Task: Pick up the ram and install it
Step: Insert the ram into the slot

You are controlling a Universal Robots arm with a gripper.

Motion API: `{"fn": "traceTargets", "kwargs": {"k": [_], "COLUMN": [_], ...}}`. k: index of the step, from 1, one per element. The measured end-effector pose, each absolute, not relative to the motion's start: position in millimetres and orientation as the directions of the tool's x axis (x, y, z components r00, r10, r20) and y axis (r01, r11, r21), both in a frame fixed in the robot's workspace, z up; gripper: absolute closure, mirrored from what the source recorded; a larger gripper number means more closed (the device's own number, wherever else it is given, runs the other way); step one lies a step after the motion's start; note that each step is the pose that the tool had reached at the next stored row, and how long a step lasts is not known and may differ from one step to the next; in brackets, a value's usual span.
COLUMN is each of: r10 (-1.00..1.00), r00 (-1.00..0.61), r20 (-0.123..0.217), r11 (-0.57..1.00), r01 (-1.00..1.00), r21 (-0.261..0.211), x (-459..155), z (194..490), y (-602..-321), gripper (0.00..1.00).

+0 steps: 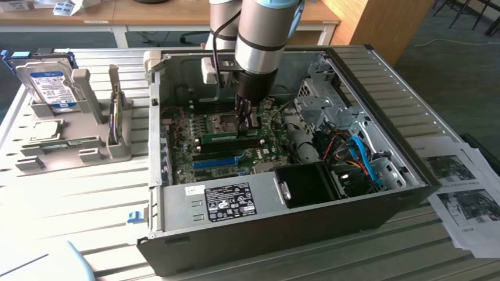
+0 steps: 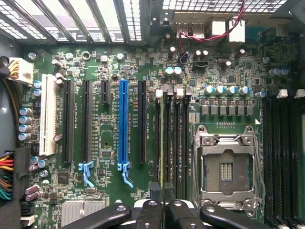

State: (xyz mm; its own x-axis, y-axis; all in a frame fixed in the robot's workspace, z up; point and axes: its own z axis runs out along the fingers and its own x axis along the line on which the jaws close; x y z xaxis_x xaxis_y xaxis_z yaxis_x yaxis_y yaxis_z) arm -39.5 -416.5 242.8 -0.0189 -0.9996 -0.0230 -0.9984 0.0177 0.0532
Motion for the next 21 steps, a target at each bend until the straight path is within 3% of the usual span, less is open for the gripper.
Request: {"fn": "traceTargets", "kwargs": {"k": [21], "r10": [-1.0], "r00": [-0.019], "r20": [-0.023], "r11": [0.018], "r01": [-0.998], "r21": [0.053], "x": [-39.5], "z": [236.4], "y": [-416.5], "gripper": [0.89]}}
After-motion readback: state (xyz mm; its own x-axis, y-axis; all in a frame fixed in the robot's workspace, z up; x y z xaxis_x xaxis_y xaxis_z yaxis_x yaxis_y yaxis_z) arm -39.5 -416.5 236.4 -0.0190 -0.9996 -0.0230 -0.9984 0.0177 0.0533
